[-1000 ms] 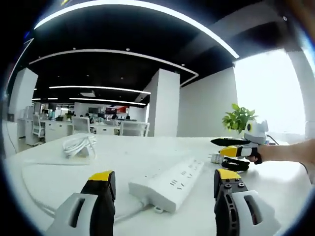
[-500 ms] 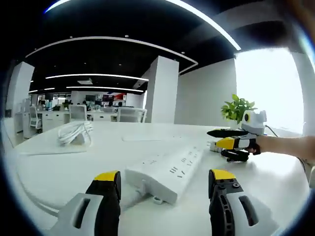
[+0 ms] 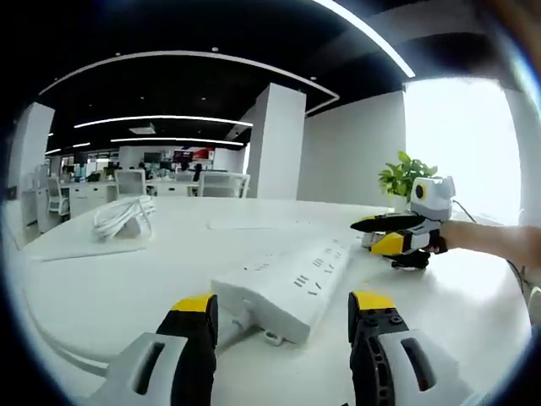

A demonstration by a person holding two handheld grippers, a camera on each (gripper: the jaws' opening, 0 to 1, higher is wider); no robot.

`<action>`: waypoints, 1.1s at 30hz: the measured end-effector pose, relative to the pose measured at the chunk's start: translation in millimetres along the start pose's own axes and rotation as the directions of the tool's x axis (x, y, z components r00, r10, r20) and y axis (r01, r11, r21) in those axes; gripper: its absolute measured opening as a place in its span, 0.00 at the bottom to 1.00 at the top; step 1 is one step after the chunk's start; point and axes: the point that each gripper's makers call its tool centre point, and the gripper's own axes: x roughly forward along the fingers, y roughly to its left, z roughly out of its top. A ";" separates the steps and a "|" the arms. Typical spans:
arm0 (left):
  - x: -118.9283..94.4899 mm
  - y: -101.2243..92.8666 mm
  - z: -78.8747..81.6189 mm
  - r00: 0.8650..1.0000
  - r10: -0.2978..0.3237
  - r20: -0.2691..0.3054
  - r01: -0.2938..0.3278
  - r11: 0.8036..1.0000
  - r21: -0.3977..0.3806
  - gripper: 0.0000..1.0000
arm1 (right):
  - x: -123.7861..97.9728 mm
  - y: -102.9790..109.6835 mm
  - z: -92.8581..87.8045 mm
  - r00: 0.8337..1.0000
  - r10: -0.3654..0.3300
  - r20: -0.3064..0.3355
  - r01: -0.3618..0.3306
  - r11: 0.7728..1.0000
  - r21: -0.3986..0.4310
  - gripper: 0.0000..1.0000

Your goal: Straighten the power strip on the desk, plug the charger into it

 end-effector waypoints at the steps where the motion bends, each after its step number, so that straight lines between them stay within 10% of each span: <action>1: 0.0 0.1 -0.1 1.000 -0.001 0.000 0.001 1.000 -0.003 0.61 | 0.5 1.5 -0.7 1.000 0.009 -0.005 -0.009 1.000 0.001 0.57; 33: 7.9 1.2 -4.5 0.999 0.005 -0.050 -0.001 0.997 0.082 0.54 | 27.1 6.2 -13.5 0.991 0.071 -0.110 -0.071 0.997 0.001 0.43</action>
